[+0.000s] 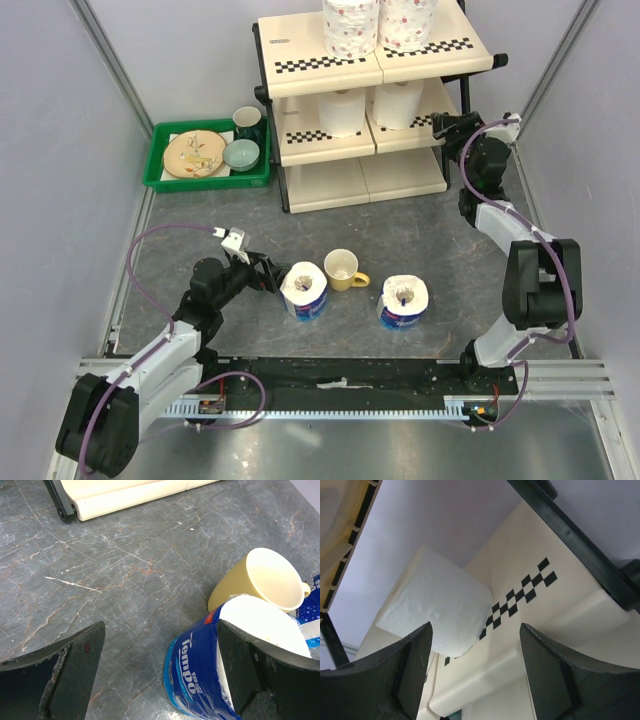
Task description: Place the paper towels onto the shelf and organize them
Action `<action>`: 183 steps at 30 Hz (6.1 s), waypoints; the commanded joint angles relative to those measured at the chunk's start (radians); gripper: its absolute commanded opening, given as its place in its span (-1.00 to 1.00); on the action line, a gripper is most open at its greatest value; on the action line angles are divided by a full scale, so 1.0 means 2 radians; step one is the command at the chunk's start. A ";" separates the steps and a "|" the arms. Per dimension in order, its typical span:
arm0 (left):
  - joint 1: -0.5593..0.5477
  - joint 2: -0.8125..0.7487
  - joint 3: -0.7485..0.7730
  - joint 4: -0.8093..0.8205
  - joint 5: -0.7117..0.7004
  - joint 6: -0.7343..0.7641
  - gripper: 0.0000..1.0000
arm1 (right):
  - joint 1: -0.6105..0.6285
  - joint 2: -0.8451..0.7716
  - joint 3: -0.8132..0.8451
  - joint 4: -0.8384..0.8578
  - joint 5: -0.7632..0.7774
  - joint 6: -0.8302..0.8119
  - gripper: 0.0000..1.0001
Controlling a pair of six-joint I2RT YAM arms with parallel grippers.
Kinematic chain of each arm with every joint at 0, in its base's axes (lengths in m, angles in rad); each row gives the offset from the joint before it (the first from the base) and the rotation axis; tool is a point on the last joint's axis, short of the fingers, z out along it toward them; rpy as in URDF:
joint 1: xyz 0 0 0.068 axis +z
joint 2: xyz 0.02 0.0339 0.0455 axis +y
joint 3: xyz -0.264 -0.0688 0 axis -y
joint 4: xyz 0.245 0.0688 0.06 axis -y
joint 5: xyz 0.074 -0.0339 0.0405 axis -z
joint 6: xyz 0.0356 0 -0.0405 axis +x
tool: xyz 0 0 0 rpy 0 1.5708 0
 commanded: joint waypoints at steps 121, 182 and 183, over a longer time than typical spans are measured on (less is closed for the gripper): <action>-0.002 0.020 0.014 0.024 0.018 0.026 0.99 | 0.052 -0.110 -0.031 0.041 0.038 0.012 0.65; -0.002 -0.003 0.006 0.037 0.007 0.008 0.97 | 0.491 -0.118 0.035 -0.556 0.110 -0.026 0.51; -0.002 -0.002 0.006 0.037 0.008 0.009 0.97 | 0.496 -0.110 0.032 -0.543 0.112 -0.020 0.51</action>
